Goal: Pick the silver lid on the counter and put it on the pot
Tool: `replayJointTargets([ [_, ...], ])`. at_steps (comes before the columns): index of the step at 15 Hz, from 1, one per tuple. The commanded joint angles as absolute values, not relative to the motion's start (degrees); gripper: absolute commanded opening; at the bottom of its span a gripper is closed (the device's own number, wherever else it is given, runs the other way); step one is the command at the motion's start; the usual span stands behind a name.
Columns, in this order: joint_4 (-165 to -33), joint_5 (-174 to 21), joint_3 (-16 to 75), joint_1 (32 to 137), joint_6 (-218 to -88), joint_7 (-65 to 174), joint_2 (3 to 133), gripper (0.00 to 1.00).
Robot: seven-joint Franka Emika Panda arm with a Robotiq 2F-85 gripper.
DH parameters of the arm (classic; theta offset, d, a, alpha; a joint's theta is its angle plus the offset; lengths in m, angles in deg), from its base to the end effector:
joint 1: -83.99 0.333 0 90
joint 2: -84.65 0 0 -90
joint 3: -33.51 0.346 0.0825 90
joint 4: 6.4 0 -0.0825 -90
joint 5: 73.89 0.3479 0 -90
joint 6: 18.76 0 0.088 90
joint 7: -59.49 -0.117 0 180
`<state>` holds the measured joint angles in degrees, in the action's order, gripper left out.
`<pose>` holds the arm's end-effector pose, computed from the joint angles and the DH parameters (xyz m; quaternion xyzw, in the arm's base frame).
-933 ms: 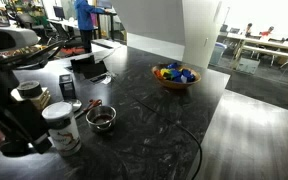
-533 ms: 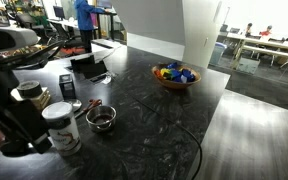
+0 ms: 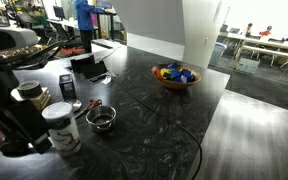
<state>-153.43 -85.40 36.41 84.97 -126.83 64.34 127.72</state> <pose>0.2783 0.0051 0.5298 0.9882 0.0970 0.0331 0.1141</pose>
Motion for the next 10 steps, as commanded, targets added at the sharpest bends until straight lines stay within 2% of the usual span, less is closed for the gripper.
replayJointTargets([
  [1, -153.3, -85.7, 36.0, 85.5, -126.6, 64.0, 127.7, 1.00],
  [10, -152.9, -84.6, 36.9, 87.3, -128.1, 64.1, 125.6, 1.00],
])
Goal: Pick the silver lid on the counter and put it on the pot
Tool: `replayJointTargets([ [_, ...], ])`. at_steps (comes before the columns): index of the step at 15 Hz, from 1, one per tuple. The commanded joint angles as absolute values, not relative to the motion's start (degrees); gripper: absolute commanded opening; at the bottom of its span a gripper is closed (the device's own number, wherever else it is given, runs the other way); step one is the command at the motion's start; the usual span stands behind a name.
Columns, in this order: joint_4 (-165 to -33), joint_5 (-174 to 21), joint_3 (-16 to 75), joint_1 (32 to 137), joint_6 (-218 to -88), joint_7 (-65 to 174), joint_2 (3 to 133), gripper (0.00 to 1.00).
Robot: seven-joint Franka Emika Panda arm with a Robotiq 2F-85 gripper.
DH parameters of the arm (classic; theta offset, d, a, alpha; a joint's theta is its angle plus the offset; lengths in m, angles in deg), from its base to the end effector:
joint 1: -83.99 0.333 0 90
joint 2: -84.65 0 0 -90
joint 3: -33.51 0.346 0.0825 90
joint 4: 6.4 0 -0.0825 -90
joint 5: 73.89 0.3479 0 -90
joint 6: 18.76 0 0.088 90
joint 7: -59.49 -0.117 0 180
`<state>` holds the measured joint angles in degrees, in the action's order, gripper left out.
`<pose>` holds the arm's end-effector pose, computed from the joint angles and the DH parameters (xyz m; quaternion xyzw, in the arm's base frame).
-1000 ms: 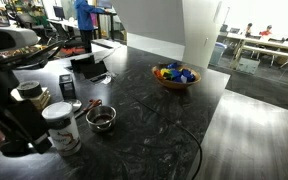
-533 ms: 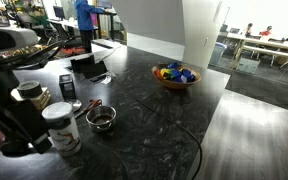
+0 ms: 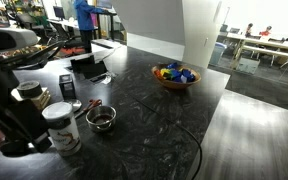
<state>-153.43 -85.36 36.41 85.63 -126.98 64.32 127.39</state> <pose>0.2797 0.0085 0.5284 0.9877 0.1029 0.0323 0.1133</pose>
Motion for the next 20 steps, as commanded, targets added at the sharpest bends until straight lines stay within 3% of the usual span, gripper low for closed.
replayJointTargets([
  [1, -152.7, -84.0, 37.4, 88.3, -129.0, 63.8, 125.1, 1.00],
  [10, -147.4, -78.1, 46.7, 92.1, -128.1, 46.4, 122.3, 1.00],
  [20, -147.3, -77.7, 48.8, 95.5, -133.9, 48.3, 120.8, 1.00],
])
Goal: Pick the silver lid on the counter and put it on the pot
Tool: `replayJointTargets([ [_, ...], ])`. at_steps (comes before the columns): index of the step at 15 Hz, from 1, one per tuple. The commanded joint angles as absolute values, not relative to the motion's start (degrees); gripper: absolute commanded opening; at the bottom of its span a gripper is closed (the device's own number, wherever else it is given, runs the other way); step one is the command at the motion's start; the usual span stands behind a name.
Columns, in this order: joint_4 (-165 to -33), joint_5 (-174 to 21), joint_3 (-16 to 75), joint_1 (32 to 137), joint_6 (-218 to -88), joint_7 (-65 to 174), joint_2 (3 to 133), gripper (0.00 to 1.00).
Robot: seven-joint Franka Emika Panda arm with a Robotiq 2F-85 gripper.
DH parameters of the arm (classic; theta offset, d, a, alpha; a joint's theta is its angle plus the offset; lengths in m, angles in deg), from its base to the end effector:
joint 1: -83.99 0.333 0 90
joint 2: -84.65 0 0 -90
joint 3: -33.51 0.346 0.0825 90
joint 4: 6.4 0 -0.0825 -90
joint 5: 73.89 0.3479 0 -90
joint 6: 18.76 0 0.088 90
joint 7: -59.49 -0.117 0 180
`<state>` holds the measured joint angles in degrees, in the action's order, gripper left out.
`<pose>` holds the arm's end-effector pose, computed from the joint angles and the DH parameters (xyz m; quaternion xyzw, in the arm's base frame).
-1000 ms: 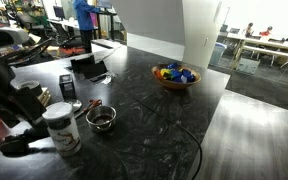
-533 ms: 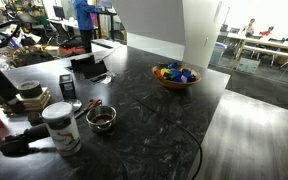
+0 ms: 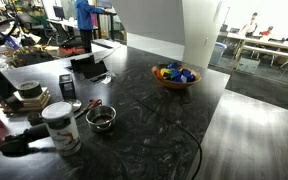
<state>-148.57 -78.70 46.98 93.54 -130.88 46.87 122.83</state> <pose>0.2873 0.1316 0.5433 0.9882 0.0835 0.0920 0.0893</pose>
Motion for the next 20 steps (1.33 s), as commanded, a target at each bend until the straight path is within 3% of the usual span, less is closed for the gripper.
replayJointTargets([
  [1, -147.0, -77.3, 49.6, 96.7, -135.4, 48.7, 119.9, 1.00],
  [8, -139.9, -80.4, 53.0, 100.4, -140.8, 56.3, 104.7, 1.00],
  [9, -143.1, -79.2, 53.2, 101.0, -141.0, 53.5, 108.8, 1.00],
  [20, -139.2, -84.6, 52.9, 99.2, -143.6, 53.9, 102.7, 1.00],
])
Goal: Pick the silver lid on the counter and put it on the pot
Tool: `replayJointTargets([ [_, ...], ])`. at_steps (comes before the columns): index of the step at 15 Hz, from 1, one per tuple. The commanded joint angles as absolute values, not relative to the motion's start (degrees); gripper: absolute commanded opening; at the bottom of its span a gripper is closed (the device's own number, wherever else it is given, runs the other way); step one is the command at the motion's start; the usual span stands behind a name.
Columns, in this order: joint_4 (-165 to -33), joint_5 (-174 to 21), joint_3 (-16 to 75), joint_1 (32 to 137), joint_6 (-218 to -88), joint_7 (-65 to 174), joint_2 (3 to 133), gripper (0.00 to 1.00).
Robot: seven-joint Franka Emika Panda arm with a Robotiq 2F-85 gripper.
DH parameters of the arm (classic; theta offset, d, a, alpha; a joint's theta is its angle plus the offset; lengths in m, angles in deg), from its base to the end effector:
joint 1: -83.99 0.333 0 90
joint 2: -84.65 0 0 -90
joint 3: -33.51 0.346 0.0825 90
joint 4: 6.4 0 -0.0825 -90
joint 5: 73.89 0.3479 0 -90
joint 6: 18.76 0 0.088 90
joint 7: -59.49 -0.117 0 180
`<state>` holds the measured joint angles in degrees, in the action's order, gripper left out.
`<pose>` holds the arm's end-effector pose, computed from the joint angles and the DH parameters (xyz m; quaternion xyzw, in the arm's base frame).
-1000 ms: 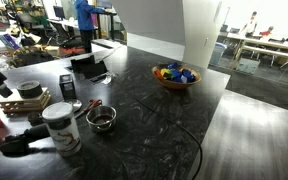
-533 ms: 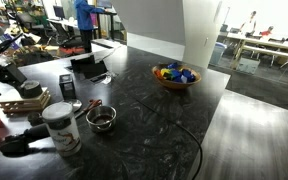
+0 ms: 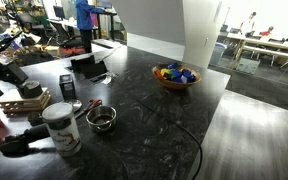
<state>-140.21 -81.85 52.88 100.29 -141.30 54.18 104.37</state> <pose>0.3383 0.2490 0.5096 0.9490 0.2864 0.0985 0.0882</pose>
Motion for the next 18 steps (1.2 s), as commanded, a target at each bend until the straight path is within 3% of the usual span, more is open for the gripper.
replayJointTargets([
  [1, -138.7, -86.1, 52.6, 98.8, -144.9, 54.8, 101.9, 1.00],
  [11, -134.7, -81.9, 48.4, 101.1, -155.2, 85.6, 90.4, 1.00],
  [18, -135.9, -81.8, 49.1, 100.9, -154.2, 80.2, 91.7, 1.00],
])
